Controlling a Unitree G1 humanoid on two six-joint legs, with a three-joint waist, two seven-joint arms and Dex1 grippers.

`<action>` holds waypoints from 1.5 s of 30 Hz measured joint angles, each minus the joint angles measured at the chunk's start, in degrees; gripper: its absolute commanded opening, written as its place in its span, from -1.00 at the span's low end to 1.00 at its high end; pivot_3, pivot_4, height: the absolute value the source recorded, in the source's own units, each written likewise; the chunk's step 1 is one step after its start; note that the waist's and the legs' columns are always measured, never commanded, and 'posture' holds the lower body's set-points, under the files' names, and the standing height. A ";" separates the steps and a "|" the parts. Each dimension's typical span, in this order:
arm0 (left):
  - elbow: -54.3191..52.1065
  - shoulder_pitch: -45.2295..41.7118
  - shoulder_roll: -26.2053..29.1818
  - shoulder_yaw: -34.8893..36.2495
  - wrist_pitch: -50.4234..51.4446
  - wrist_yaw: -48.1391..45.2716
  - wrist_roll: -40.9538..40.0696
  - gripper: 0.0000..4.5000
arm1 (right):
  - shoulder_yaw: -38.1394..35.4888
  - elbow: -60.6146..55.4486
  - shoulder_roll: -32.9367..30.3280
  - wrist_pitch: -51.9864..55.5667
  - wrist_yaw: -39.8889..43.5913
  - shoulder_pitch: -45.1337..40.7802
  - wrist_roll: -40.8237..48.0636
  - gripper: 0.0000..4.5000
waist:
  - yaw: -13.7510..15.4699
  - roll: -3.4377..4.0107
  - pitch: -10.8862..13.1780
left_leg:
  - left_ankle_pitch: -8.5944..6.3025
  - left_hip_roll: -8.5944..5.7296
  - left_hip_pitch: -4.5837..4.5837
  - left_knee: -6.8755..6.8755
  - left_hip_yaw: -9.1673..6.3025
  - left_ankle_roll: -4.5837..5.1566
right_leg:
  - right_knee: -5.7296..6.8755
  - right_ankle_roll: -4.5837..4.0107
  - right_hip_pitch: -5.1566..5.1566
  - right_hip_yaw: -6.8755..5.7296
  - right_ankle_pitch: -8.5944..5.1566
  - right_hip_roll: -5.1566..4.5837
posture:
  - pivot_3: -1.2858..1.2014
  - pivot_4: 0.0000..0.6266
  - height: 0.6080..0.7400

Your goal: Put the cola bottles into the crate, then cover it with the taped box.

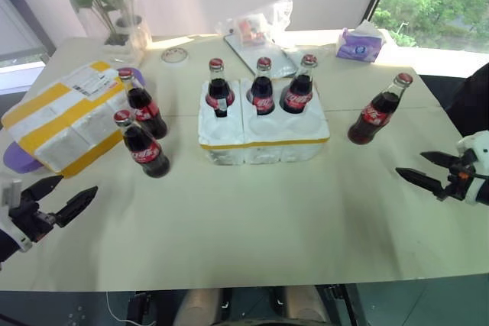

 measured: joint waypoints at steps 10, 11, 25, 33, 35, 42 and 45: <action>-0.98 -3.17 1.76 -0.71 2.66 -0.90 -4.71 0.99 | -1.33 -6.94 -1.71 7.58 3.09 -0.93 5.36 1.00 | 0.03 0.02 0.00 | 0.00 0.00 -0.02 0.10 0.00 0.00 | 0.09 0.01 -0.01 0.00 0.00 0.01 | 0.03 -0.52 1.00; -1.11 -3.83 3.13 -0.71 3.12 -1.74 -5.27 0.99 | -2.16 -9.22 -2.73 9.86 4.07 -1.09 7.31 1.00 | 0.07 0.05 0.01 | 0.00 0.00 -0.02 0.13 0.00 0.00 | 0.12 0.00 -0.01 0.00 0.00 0.01 | 0.03 -0.52 1.00; 2.72 -19.03 8.78 -14.23 1.71 -6.79 -3.46 0.99 | 3.40 -34.54 -6.43 31.66 6.64 -20.59 32.52 1.00 | 0.00 0.06 0.04 | -0.02 0.03 -0.14 0.29 0.00 0.02 | 0.17 0.00 -0.09 0.01 0.00 0.01 | 0.03 -0.52 1.00; 6.90 -22.60 6.53 -19.40 -2.14 -6.30 1.73 0.99 | 5.74 -35.63 -3.61 33.91 2.78 -23.23 35.65 1.00 | 0.06 0.06 0.05 | -0.13 -0.02 -0.21 0.28 0.03 0.17 | 0.08 0.01 -0.11 0.01 0.03 -0.06 | 0.03 -0.52 1.00; 7.79 -23.42 5.98 -20.57 -3.26 -6.09 2.97 0.99 | 6.05 -35.63 -3.58 33.87 2.49 -23.23 35.64 1.00 | 0.05 0.06 0.05 | -0.13 -0.02 -0.20 0.28 0.03 0.17 | 0.10 0.02 -0.11 0.01 0.03 -0.06 | 0.03 -0.52 1.00; 11.35 -26.16 2.79 -25.06 -5.76 -4.53 6.75 0.99 | 7.36 -36.33 -2.64 33.64 1.03 -23.27 35.64 1.00 | 0.06 0.05 0.05 | -0.12 -0.01 -0.20 0.31 0.03 0.17 | 0.15 0.04 -0.12 0.00 0.05 -0.05 | 0.03 -0.52 1.00; 12.76 -26.80 1.98 -25.73 -6.19 -3.82 7.74 0.99 | 7.47 -36.58 -2.11 33.62 0.23 -23.34 35.69 1.00 | 0.02 0.05 0.05 | -0.12 -0.02 -0.20 0.31 0.04 0.17 | 0.14 0.05 -0.12 0.01 0.06 -0.05 | 0.03 -0.52 1.00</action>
